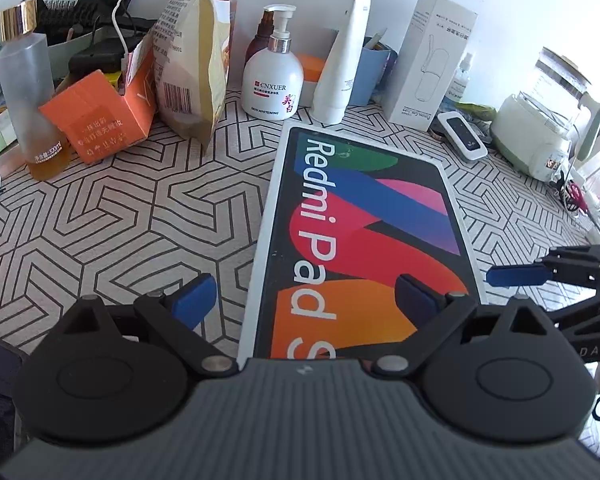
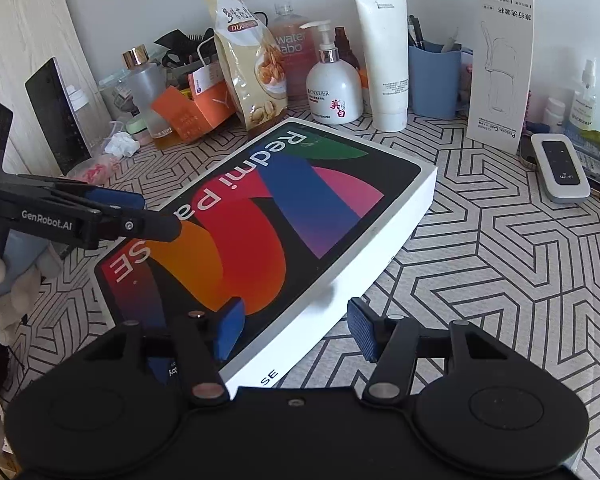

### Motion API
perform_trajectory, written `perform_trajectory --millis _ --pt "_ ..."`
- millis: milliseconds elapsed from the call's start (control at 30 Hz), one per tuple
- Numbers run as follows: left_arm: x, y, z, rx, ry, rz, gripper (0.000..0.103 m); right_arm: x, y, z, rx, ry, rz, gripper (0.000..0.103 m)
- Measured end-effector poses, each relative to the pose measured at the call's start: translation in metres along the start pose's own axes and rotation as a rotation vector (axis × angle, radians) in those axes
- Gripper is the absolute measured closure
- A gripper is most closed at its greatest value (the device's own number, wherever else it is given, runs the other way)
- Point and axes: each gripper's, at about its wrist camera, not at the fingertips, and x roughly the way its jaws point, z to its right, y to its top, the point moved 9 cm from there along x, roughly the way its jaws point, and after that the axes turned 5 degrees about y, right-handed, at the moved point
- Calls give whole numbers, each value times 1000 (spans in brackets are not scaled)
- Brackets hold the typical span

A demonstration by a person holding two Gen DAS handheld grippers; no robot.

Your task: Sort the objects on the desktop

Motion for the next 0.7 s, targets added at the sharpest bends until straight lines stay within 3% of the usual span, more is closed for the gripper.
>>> perform_trajectory --millis 167,500,633,700 --pt "6 -8 -13 -58 16 -15 6 16 33 11 -96 -73 -86 41" --pt "20 -17 2 13 19 -26 3 36 42 28 -22 21 -142 36" --pt "25 -24 15 14 -84 -54 0 38 41 35 39 77 -144 35" --pt "25 -24 16 -3 -84 -64 0 38 40 35 48 88 -147 35"
